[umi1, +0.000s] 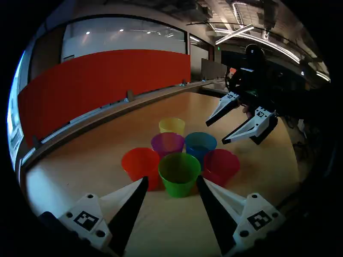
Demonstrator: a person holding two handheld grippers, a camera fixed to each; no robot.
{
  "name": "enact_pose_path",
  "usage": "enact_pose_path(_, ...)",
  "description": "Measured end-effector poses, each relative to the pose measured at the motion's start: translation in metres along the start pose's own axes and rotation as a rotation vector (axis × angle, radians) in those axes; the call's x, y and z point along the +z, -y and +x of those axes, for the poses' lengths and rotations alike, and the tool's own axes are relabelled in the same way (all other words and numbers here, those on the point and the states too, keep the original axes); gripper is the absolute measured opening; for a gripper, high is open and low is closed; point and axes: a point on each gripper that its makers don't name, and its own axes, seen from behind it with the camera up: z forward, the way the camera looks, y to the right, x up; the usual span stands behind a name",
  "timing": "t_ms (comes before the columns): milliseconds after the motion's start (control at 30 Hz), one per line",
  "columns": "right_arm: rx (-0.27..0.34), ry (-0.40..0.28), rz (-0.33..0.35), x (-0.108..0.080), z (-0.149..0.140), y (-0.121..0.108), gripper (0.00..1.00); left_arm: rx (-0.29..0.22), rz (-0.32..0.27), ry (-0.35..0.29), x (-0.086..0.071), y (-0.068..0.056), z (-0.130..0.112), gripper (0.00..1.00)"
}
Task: Pour water
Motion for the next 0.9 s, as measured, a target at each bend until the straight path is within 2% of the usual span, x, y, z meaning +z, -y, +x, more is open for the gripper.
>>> enact_pose_path(300,-0.007,0.02,0.021,0.012,-0.005,0.003,0.99,0.019,-0.023,0.053,0.009,-0.004,-0.01,0.83)
enact_pose_path(900,-0.026,0.057,0.055,0.034,-0.009,0.009,0.99,0.051,-0.055,0.113,0.024,-0.01,-0.02,0.83)
